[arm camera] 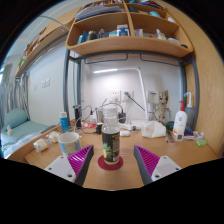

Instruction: Pour water

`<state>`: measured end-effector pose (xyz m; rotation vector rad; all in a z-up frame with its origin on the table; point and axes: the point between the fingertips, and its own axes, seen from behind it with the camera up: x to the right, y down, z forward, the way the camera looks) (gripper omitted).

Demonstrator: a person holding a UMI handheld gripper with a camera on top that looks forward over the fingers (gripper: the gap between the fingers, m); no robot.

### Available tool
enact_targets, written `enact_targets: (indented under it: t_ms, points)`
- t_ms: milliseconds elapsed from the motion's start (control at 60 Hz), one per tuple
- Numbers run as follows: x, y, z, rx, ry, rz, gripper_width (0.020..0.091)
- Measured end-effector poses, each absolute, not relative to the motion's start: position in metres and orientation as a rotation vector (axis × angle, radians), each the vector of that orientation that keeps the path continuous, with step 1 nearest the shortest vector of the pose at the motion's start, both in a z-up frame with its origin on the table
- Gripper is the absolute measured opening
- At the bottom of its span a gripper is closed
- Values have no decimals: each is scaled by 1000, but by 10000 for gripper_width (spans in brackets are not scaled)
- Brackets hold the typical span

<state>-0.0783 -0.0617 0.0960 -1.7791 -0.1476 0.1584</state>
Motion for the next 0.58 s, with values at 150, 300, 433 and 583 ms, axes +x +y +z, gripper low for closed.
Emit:
enact_targets:
  t_ms: [150, 300, 433, 583]
  points:
    - [-75, -108, 107, -1773, -105, 151, 823]
    - [-57, -135, 119, -1747, -69, 95, 839]
    - [-52, -149, 124, -1734, -58, 93, 832]
    - [-49, -153, 125, -1718, -45, 103, 828]
